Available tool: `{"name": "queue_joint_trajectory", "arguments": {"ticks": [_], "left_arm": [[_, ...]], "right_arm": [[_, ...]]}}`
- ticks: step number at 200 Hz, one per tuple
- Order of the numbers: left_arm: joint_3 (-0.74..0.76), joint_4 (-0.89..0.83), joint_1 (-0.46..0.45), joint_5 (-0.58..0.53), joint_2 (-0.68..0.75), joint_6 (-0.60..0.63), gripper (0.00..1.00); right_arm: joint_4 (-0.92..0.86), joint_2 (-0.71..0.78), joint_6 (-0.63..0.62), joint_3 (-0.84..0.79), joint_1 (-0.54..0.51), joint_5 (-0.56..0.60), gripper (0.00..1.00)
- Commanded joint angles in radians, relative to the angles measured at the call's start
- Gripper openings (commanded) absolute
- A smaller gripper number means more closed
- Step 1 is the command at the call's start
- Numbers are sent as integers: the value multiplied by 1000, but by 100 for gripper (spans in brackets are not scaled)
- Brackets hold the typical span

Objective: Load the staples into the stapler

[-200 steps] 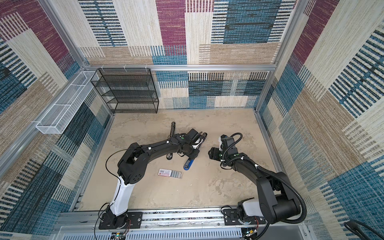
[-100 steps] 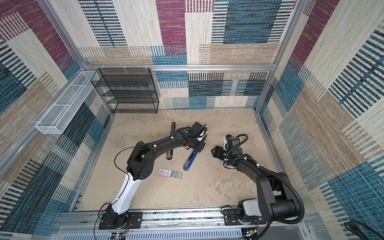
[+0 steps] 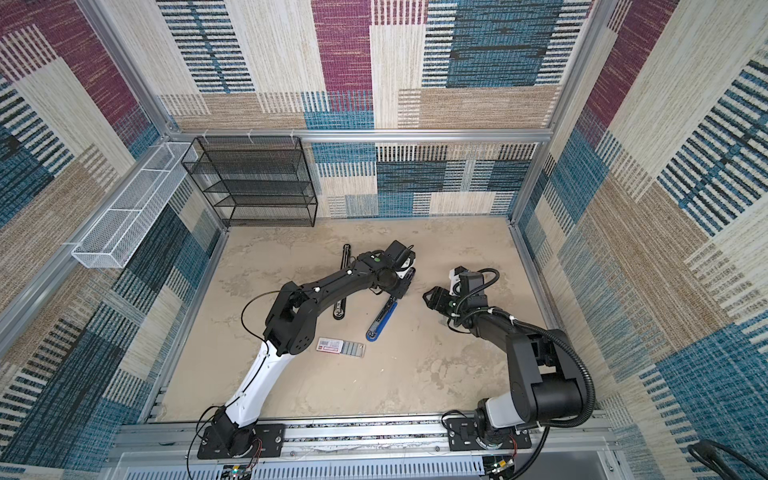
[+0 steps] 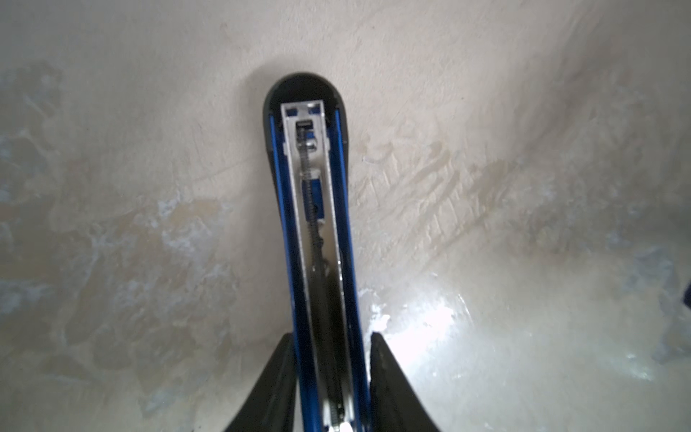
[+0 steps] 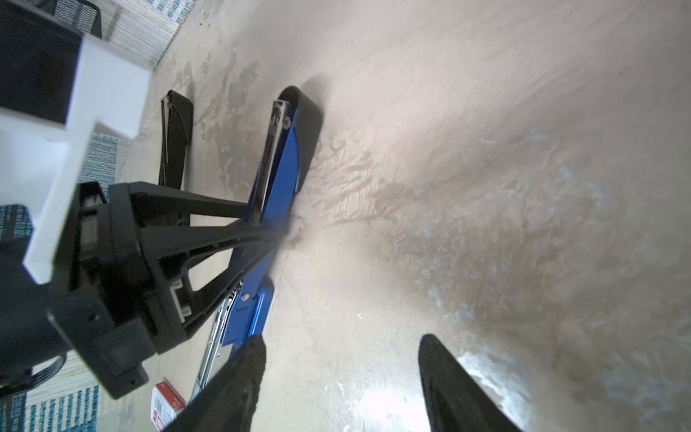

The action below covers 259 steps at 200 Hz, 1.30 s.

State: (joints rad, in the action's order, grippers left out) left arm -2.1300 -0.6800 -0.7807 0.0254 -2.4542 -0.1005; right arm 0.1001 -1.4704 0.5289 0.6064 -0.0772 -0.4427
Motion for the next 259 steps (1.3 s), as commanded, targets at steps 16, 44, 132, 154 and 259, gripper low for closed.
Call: {"name": "queue_joint_trajectory", "arguments": {"ticks": [16,44,132,154,259], "left_arm": [[-8,-18,0,33,5,13,20],[-5,-18,-5,57,23,5,15],[36,20,-41,114,73,-7,14],[39,24,-49,125,69,-7,14],[55,51,-71,145,51,-10,32]], "right_arm": [[188,-59,77,2,40,-117,80],[337,-140,153,5,66,-215,82],[687,-355,370,42,82,-328,82],[726,-394,406,58,82,-337,81],[834,-486,466,62,85,-363,57]]}}
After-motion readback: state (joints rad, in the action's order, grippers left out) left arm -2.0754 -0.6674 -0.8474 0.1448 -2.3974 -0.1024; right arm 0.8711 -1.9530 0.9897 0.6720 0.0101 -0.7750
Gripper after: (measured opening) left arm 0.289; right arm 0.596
